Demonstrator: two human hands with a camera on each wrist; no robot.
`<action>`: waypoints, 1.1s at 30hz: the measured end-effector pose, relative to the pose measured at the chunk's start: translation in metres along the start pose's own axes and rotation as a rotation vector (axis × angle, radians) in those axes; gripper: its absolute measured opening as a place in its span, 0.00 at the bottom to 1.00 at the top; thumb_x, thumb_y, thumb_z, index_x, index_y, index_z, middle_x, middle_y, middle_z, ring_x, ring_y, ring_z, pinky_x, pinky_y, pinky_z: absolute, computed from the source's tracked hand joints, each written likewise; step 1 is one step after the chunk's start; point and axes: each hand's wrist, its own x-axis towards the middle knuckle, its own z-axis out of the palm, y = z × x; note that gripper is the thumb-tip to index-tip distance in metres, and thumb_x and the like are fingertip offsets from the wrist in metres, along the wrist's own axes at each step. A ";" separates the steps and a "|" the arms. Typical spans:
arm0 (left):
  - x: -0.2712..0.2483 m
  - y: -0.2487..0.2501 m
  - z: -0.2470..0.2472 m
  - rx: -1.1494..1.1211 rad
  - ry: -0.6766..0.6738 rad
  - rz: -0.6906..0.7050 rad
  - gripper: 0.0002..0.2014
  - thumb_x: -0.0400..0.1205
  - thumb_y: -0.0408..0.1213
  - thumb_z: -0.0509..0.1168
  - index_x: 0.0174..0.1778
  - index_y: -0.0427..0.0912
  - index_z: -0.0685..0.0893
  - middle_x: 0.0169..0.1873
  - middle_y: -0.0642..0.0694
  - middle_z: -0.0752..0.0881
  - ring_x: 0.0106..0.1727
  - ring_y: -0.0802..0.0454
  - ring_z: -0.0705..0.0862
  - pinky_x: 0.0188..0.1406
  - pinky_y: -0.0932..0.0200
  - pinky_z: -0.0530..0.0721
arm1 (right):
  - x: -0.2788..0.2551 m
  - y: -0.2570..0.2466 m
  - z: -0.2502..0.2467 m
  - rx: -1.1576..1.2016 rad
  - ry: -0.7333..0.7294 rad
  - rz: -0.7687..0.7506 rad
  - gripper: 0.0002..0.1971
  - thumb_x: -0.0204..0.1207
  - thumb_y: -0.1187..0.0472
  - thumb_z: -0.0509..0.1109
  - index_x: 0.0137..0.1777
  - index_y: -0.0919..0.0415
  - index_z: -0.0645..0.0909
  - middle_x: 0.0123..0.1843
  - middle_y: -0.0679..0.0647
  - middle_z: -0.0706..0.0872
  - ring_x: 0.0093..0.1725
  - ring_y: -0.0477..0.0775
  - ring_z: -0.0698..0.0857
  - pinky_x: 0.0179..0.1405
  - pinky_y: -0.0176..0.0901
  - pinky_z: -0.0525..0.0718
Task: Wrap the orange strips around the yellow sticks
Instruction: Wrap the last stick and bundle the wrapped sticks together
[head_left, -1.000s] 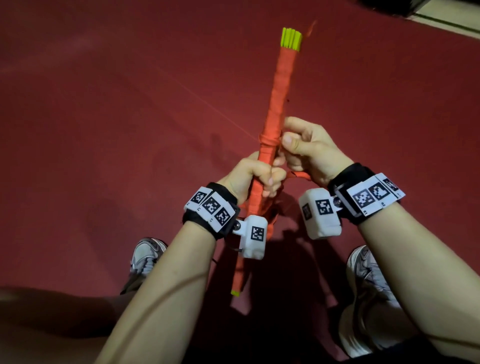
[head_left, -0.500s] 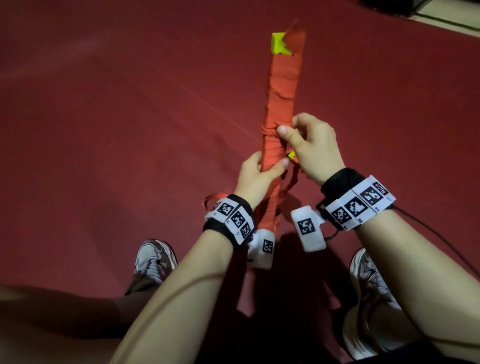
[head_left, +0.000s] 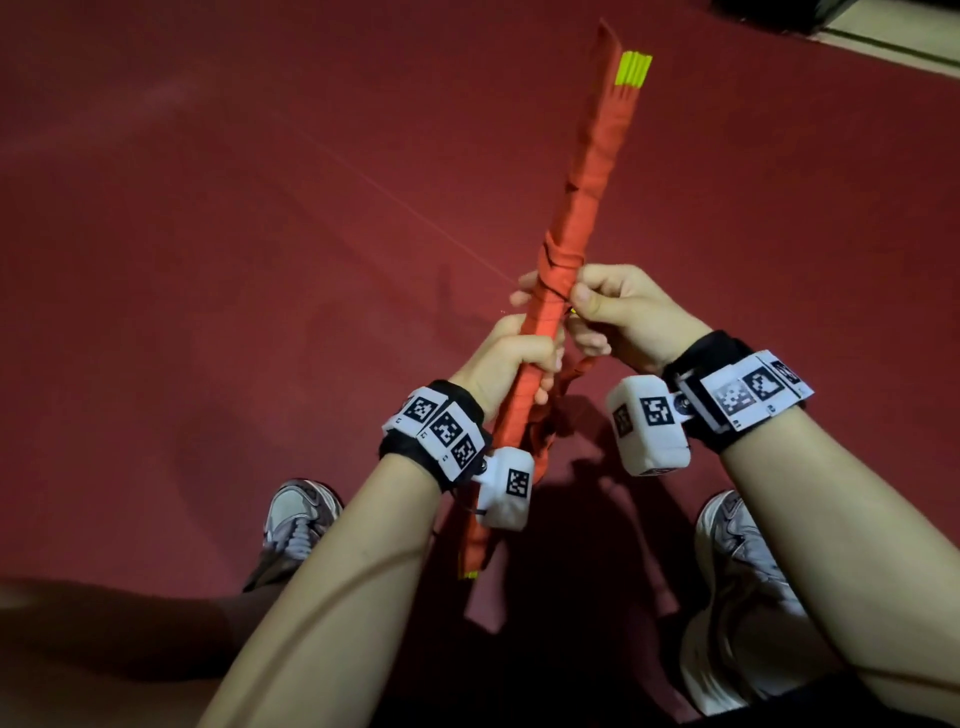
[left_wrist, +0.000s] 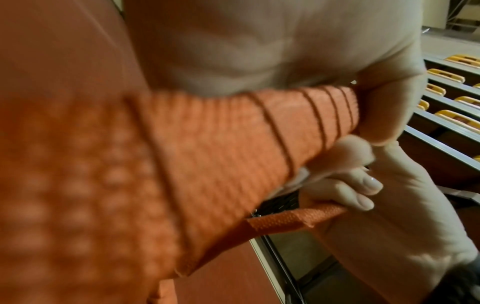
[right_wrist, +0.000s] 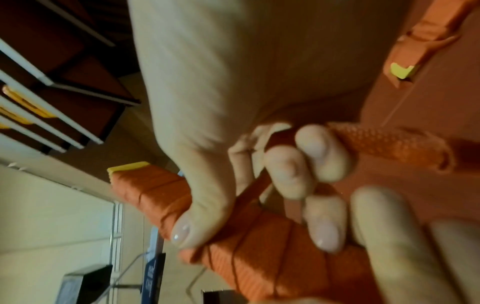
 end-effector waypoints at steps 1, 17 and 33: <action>0.000 0.001 0.001 -0.013 -0.019 -0.003 0.08 0.62 0.29 0.61 0.34 0.41 0.71 0.24 0.49 0.75 0.22 0.52 0.71 0.20 0.61 0.70 | 0.001 0.001 -0.001 -0.009 0.003 -0.006 0.26 0.76 0.49 0.75 0.66 0.67 0.82 0.61 0.77 0.85 0.22 0.42 0.70 0.19 0.34 0.65; 0.004 -0.011 -0.003 0.105 0.349 0.128 0.10 0.71 0.35 0.76 0.37 0.41 0.80 0.21 0.46 0.80 0.22 0.47 0.78 0.26 0.56 0.78 | 0.009 -0.016 0.003 -0.410 0.239 -0.178 0.10 0.79 0.67 0.76 0.57 0.71 0.87 0.39 0.42 0.90 0.33 0.35 0.82 0.35 0.28 0.76; -0.003 0.007 0.008 -0.212 -0.129 -0.090 0.16 0.60 0.35 0.68 0.41 0.42 0.73 0.27 0.44 0.73 0.24 0.50 0.73 0.27 0.59 0.75 | 0.008 -0.002 0.001 -0.071 0.198 0.018 0.10 0.83 0.55 0.71 0.49 0.61 0.90 0.35 0.69 0.71 0.20 0.45 0.58 0.17 0.33 0.59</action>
